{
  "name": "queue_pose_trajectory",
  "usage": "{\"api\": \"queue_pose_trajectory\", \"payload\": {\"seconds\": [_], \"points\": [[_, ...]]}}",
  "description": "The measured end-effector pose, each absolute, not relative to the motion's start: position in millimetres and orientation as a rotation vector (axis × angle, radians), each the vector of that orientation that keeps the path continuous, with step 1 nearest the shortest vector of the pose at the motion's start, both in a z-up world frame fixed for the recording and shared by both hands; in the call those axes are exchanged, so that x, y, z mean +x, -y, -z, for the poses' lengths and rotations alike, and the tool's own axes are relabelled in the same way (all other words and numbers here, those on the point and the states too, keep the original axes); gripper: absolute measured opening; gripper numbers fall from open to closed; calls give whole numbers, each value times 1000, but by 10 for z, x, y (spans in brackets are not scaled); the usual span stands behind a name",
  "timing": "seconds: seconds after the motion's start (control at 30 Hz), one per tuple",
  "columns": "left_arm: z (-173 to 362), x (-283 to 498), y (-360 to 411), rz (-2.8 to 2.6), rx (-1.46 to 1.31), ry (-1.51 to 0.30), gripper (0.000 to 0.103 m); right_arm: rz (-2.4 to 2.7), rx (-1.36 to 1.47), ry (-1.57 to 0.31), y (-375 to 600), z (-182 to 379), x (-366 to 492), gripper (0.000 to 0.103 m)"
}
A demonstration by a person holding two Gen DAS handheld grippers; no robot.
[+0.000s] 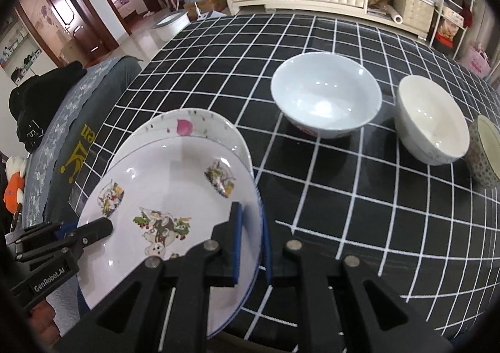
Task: Organize plates and bowls
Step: 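Carry the cartoon-print plate onto the pink-spotted plate stack and lower it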
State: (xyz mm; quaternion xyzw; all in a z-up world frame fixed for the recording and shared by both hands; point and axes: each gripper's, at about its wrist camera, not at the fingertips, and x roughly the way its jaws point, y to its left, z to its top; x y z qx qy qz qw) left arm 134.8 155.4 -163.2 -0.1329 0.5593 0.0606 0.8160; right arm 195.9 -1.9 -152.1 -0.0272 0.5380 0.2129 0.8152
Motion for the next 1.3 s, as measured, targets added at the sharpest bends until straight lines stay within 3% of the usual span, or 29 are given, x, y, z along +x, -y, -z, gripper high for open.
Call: {"api": "queue_pose_trajectory", "payload": {"seconds": [0.97,1.3], "points": [[1835,1581,-1822,-149,-402,-1169,16,-480,-57,-1143,-146,1737,2236,16],[1748,1506,-1699,-247,-327,-1121,17,-488,-158,-1095,-222,1704,2182,17]]}}
